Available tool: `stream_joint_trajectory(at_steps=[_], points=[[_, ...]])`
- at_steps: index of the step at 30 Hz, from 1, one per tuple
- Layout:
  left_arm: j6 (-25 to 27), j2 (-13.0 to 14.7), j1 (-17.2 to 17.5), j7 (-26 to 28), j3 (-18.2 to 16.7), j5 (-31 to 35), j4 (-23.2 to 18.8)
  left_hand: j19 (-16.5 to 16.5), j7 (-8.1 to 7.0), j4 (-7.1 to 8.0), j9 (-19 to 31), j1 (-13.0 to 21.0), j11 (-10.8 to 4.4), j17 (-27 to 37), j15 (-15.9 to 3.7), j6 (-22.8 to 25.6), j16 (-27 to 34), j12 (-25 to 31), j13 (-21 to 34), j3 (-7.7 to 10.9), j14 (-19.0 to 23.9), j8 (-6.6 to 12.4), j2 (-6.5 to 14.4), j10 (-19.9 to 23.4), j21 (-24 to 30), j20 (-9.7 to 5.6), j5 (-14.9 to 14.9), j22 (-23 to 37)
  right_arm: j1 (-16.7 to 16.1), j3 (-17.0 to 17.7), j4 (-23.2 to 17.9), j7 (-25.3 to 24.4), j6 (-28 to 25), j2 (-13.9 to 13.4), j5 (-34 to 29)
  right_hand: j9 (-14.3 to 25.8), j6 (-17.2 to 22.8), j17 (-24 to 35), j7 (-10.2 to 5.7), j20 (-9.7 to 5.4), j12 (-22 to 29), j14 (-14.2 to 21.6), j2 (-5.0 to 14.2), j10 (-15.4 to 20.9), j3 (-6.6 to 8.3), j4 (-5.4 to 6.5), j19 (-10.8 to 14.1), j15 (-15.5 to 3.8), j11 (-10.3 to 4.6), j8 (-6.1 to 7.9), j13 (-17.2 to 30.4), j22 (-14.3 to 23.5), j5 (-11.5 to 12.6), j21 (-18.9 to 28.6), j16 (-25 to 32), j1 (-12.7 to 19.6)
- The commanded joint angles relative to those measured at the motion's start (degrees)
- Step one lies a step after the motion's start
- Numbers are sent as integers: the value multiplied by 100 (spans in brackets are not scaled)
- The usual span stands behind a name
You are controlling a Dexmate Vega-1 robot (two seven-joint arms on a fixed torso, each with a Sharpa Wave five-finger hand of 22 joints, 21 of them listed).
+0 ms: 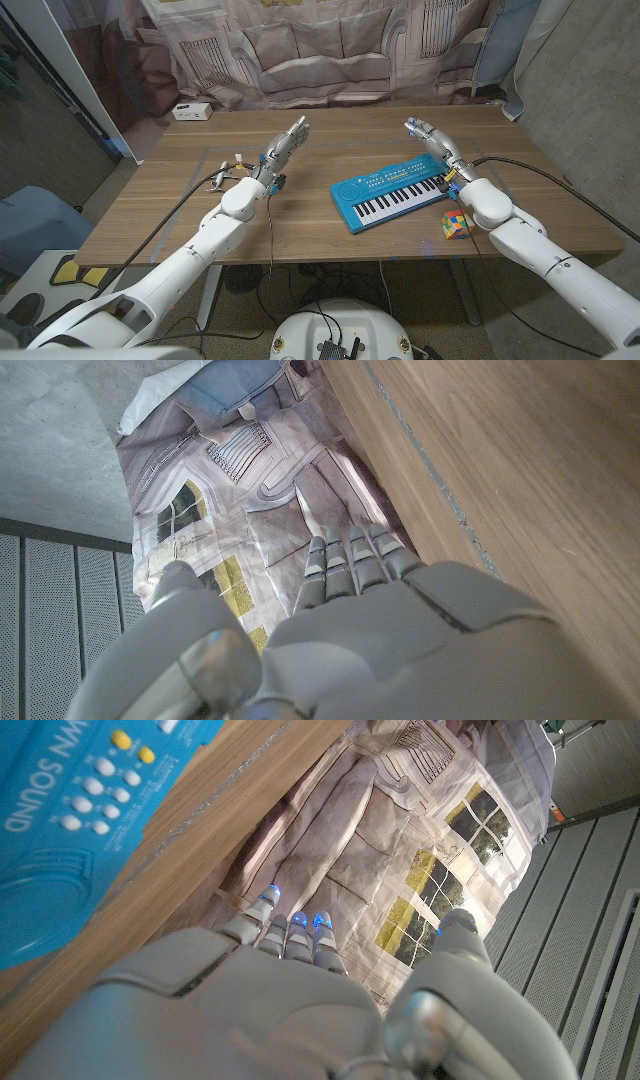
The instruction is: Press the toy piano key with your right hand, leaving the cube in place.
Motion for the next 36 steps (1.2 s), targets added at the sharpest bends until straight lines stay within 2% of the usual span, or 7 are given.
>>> stream_joint_trajectory(at_steps=[1, 5, 8, 12, 21, 27, 36], points=[[-192, -82, -71, -277, -9, -210, 206, 42, -29, -48, 28, 3, 12, 24, -11, 26, 10, 27, 22, 18, 38, 16, 28, 20, 20, -3, -14, 19, 197, -101, 212, 470, 77, 187, 624, 15, 38, 14, 26, -76, -23, 14, -48, 43, -11, 38, 67, 32, 10, -33, 4, 9, 1, -28, -1, -13], [-312, -35, -61, -458, -58, -322, 252, 48, -29, -50, 28, 4, 6, 24, -9, 32, 10, 28, 22, 19, 40, 16, 29, 27, 21, -4, -14, 19, 249, -113, 273, 656, 113, 239, 833, 14, 44, 17, 35, -64, -29, 16, -60, 44, -22, 46, 69, 39, 14, -37, 4, 9, 1, -37, -5, -32], [-245, 31, -83, -189, -18, 9, 244, 51, -25, -51, 28, 4, 0, 24, -7, 38, 9, 29, 22, 19, 41, 18, 30, 32, 21, -5, -14, 18, 292, -99, 427, 855, 169, 324, 1104, 13, 65, 22, 48, -41, -28, 24, -79, 72, -41, 57, 62, 55, 31, -38, 4, 10, 1, -51, -8, -59], [-325, -107, -232, -525, 27, -214, 549, 44, -34, -54, 28, 6, 3, 24, -7, 35, 7, 27, 22, 21, 40, 14, 33, 30, 17, 0, -14, 18, 346, -72, 607, 1240, 227, 414, 1531, 8, 79, 28, 59, -54, -62, -30, -126, 38, -81, 77, -16, 63, 29, -53, 3, 11, 2, -103, -42, -117], [-431, -248, -320, -399, 38, -148, 654, 42, -50, -59, 28, 11, 1, 24, -9, 18, 1, 19, 22, 25, 35, 4, 40, 20, 13, 1, -14, 18, 536, -83, 909, 2067, 198, 444, 2104, -5, -188, 53, 26, -53, -231, -341, -250, -286, -223, 163, -393, 68, 13, -201, -1, 21, 25, -270, -190, -351], [-485, -328, -372, -416, 36, -190, 773, 39, -59, -64, 29, 13, 0, 23, -3, 5, -2, 15, 22, 27, 30, -1, 41, 13, 11, 5, -14, 18, 743, -41, 1472, 2894, 298, 684, 2689, -9, -465, 62, 13, 1, -300, -613, -327, -574, -303, 192, -680, 76, 12, -269, 0, 27, 38, -314, -269, -472], [-496, -354, -401, -565, 14, -338, 904, 36, -44, -69, 30, 15, 2, 24, 4, -18, -10, 2, 23, 28, 12, -10, 43, -16, 8, 4, -15, 18, 820, 9, 1806, 3149, 209, 837, 2905, -10, -509, 61, 20, -1, -289, -648, -354, -598, -326, 194, -739, 99, 33, -264, 0, 27, 43, -311, -269, -498]])
